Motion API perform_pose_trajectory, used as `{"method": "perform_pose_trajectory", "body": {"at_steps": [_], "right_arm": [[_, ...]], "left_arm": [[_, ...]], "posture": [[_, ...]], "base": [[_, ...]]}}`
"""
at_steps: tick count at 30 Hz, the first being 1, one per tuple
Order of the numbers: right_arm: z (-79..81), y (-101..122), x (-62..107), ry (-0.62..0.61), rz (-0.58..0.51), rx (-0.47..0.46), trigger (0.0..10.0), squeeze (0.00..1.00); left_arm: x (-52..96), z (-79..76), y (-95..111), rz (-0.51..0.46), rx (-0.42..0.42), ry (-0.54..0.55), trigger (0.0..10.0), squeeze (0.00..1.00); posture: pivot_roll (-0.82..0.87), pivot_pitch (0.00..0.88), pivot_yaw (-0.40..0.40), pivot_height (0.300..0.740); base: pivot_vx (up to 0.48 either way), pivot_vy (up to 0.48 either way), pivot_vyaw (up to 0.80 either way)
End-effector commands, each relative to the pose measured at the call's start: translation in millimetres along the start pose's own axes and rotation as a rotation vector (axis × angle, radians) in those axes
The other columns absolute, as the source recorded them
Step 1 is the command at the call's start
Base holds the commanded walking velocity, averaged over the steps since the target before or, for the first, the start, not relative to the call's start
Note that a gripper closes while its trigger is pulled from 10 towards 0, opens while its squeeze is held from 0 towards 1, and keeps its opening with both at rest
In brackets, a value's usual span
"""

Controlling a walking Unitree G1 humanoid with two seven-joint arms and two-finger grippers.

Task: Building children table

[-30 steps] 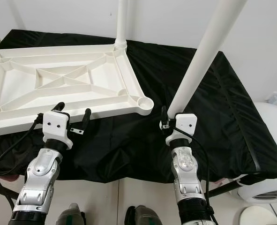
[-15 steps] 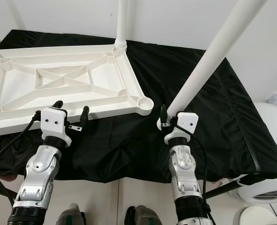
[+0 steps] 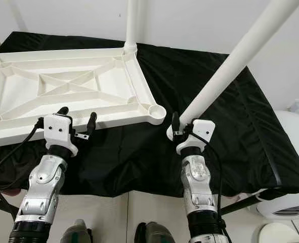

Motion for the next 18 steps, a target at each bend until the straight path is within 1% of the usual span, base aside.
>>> {"method": "perform_pose_trajectory", "body": {"at_steps": [1,10,12,18], "right_arm": [[-3.2,-0.2,1.3,-0.009,0.011,-0.005,10.0,0.0],[-1.1,-1.9,3.7,-0.001,0.026,-0.007,10.0,0.0],[-1.4,-2.5,3.7,-0.003,0.029,-0.016,10.0,0.0],[-1.8,-2.2,3.9,-0.001,0.028,-0.002,10.0,0.0]], "left_arm": [[-1.5,0.0,-0.5,0.007,0.02,0.021,10.0,0.0],[-1.3,-0.7,0.5,0.014,0.057,0.015,10.0,0.0],[-1.5,-1.3,0.5,0.017,0.059,0.012,10.0,0.0],[-1.4,-1.7,0.6,0.018,0.056,0.006,10.0,0.0]], "posture": [[0.07,0.039,-0.084,0.74],[0.07,0.041,-0.079,0.74],[0.07,0.042,-0.079,0.74],[0.07,0.043,-0.076,0.74]], "base": [[0.0,0.0,0.0],[0.0,0.0,0.0],[0.0,0.0,0.0],[0.0,0.0,0.0]]}}
Point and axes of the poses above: a point about 5 cm out from each wrist's last joint towards the gripper, its own x axis pointing back from the gripper into the wrist, its own y axis along the axis of the wrist's last joint, z = x × y, the point moved 1 cm from there along -x, pointing out of the wrist towards the gripper, and after that the axes turned 1 degree about x, right-handed, at the moved point
